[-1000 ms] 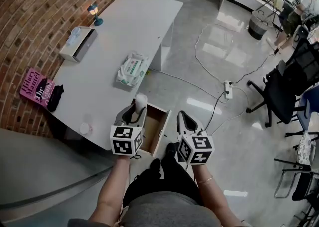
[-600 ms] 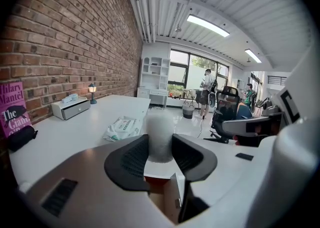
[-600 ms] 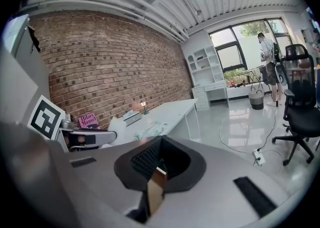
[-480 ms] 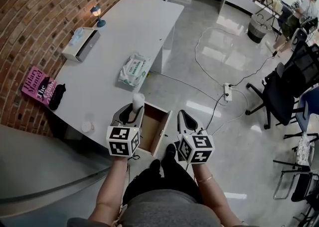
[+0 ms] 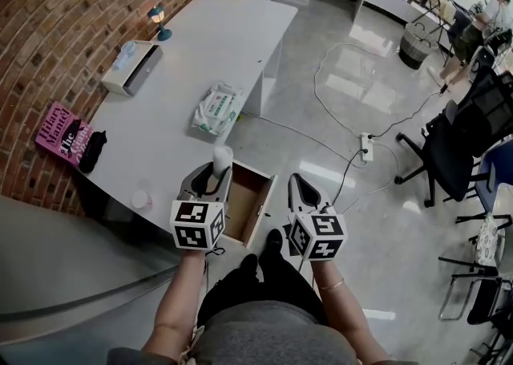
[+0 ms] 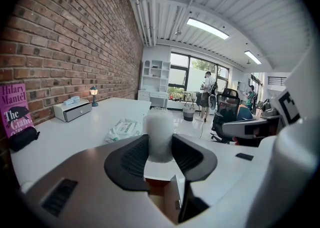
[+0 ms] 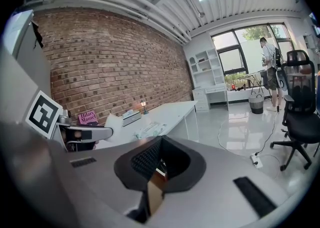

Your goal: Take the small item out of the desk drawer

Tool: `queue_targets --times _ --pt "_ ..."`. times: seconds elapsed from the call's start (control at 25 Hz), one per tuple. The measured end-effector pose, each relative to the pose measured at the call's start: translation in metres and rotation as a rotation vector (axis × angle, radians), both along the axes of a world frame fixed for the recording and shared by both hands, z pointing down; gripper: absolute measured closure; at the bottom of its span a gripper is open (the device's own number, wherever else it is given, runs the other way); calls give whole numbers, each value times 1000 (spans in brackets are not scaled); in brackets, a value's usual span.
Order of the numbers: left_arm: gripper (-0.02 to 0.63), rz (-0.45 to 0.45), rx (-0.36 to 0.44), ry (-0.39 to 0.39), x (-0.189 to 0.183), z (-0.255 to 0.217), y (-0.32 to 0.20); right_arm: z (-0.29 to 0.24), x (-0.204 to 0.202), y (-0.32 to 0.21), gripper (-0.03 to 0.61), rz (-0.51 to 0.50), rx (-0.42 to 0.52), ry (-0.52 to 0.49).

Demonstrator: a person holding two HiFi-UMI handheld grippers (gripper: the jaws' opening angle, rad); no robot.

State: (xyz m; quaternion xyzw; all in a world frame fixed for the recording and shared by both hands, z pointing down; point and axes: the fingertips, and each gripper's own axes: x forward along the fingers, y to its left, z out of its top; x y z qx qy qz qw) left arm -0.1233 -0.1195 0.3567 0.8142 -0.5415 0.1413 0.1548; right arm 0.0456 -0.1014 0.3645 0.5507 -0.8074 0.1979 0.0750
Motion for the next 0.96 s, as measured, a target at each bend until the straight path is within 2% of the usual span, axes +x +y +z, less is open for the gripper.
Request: queue_targets --times 0.64,0.96 --pt "454 -1 20 -18 4 -5 -2 1 1 0 577 -6 1 15" --pt "454 -6 20 13 2 -7 3 0 4 2 577 2 -2 13"
